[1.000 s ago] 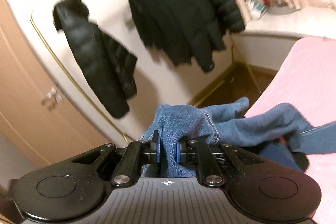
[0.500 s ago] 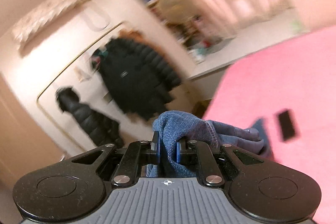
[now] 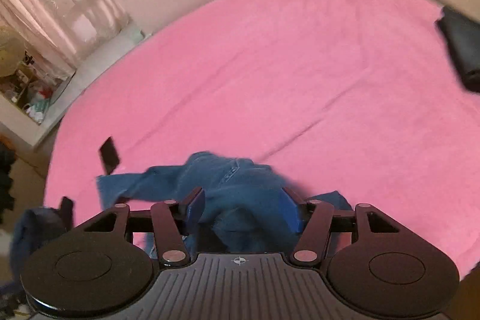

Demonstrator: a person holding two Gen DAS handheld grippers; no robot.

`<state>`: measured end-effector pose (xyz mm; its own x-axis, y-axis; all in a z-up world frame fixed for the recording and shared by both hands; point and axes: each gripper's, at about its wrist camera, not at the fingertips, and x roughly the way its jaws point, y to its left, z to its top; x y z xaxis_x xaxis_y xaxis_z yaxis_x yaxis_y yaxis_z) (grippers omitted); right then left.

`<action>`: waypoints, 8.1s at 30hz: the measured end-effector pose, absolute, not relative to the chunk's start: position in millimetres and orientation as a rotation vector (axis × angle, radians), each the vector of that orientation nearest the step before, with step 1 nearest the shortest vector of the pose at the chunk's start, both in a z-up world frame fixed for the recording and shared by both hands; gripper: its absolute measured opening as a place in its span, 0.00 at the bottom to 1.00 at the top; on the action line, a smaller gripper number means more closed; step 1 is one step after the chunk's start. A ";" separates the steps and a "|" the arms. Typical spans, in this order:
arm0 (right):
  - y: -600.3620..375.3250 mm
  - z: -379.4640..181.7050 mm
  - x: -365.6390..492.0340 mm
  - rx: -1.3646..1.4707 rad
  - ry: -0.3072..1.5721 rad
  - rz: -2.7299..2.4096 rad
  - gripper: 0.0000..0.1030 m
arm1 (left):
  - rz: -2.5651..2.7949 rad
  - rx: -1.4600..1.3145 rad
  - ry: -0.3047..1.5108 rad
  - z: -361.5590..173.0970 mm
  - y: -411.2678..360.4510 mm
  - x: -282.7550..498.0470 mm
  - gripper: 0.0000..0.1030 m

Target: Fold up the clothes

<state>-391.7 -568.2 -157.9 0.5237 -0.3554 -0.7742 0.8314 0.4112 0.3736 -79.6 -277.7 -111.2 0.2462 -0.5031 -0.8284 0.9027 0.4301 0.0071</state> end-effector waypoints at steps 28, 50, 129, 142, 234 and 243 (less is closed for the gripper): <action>-405.6 -375.7 -318.4 -0.375 1.183 -0.132 0.43 | -1.231 0.958 0.637 -259.9 -347.6 -166.3 0.99; -516.5 -65.0 -488.0 0.586 0.670 -0.512 0.13 | -1.604 1.176 0.080 -265.1 -425.8 -206.1 0.98; -835.6 -379.8 -710.2 0.862 0.814 -0.643 0.83 | -1.803 1.118 1.081 -310.6 -853.2 -449.9 0.47; -728.8 -305.3 -776.9 0.770 0.645 -0.944 0.14 | -2.060 1.052 1.112 -264.8 -887.7 -562.1 0.11; -777.1 -377.4 -793.8 0.647 1.065 -0.779 0.17 | -2.248 1.311 0.618 -320.4 -766.4 -555.7 0.08; -818.9 -376.0 -770.7 0.614 0.900 -0.535 0.79 | -2.246 1.258 0.559 -299.3 -747.6 -533.7 0.00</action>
